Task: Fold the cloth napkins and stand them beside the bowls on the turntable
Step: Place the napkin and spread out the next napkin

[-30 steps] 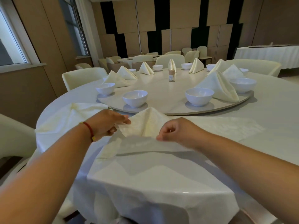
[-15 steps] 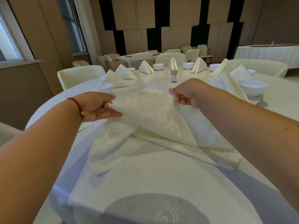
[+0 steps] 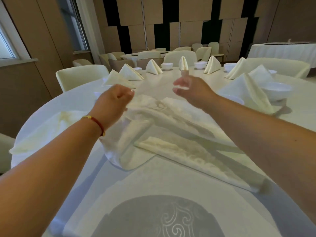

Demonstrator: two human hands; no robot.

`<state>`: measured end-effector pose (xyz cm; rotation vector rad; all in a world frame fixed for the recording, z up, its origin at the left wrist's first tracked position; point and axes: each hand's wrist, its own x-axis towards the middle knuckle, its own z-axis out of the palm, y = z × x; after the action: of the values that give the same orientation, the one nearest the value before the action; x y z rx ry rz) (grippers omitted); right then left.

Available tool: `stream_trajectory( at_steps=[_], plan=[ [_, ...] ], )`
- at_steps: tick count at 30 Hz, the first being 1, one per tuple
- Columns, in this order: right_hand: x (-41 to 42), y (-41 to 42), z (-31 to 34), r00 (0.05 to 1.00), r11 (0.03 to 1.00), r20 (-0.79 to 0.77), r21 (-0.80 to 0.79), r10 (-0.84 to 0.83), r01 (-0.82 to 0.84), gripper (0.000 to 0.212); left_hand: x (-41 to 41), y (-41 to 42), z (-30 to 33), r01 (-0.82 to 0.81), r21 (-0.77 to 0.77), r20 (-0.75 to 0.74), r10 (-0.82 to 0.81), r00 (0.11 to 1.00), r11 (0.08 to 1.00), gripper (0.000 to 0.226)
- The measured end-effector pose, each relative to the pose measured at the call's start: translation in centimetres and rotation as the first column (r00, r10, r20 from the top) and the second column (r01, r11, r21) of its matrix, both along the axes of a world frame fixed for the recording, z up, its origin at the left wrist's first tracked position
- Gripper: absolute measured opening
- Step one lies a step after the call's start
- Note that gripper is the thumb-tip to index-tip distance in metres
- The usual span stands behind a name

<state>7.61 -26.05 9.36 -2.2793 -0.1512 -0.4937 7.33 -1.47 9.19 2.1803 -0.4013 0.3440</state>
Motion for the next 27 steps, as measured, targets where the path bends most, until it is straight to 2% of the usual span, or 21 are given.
stream_trajectory(
  at_steps=[2, 3, 5, 7, 8, 10, 14, 19, 23, 27],
  plan=[
    [-2.7, 1.2, -1.4, 0.995, 0.994, -0.002, -0.045, 0.096, -0.096, 0.015, -1.9, -0.2, -1.0, 0.087, 0.207, 0.015, -0.092, 0.996, 0.974, 0.031],
    [-4.2, 1.6, -2.3, 0.990, 0.987, -0.026, -0.077, 0.140, -0.141, 0.016, -3.3, -0.4, -1.5, 0.135, 0.320, -0.021, -0.135, 0.991, 0.938, 0.033],
    [-7.2, 2.1, -4.0, 0.973, 0.952, -0.114, -0.213, 0.200, -0.221, 0.025, -5.2, -0.4, -3.0, 0.219, 0.574, -0.102, -0.197, 0.975, 0.789, 0.044],
    [-9.5, 2.0, -5.8, 0.974, 0.881, -0.148, -0.420, 0.172, -0.219, 0.036, -5.7, 0.2, -5.1, 0.231, 0.708, -0.140, -0.189, 0.972, 0.668, 0.045],
    [-10.3, 1.7, -6.8, 0.980, 0.850, -0.145, -0.491, 0.138, -0.193, 0.042, -5.9, 0.7, -6.2, 0.216, 0.720, -0.130, -0.177, 0.976, 0.659, 0.040],
    [-11.1, 0.9, -8.5, 0.989, 0.819, -0.120, -0.556, 0.086, -0.139, 0.046, -5.9, 1.9, -8.3, 0.172, 0.674, -0.065, -0.174, 0.983, 0.719, 0.031],
    [-10.9, 0.2, -10.1, 0.989, 0.819, -0.086, -0.554, 0.121, -0.148, 0.027, -6.0, 3.3, -9.6, 0.103, 0.478, -0.034, -0.098, 0.995, 0.872, 0.016],
    [-10.2, -0.8, -7.0, 0.970, 0.834, -0.201, -0.505, 0.138, -0.224, 0.029, -5.4, 4.1, -8.1, 0.110, 0.525, -0.070, -0.086, 0.994, 0.844, 0.013],
    [-10.0, -3.4, -2.7, 0.971, 0.867, -0.207, -0.454, 0.119, -0.203, 0.033, -4.7, 7.5, -4.1, 0.084, 0.465, -0.078, -0.053, 0.996, 0.881, 0.011],
    [-9.3, -4.5, -1.6, 0.980, 0.845, -0.185, -0.510, 0.074, -0.160, 0.035, -4.9, 9.2, -2.5, 0.059, 0.451, -0.105, -0.013, 0.994, 0.891, 0.006]
  ],
)
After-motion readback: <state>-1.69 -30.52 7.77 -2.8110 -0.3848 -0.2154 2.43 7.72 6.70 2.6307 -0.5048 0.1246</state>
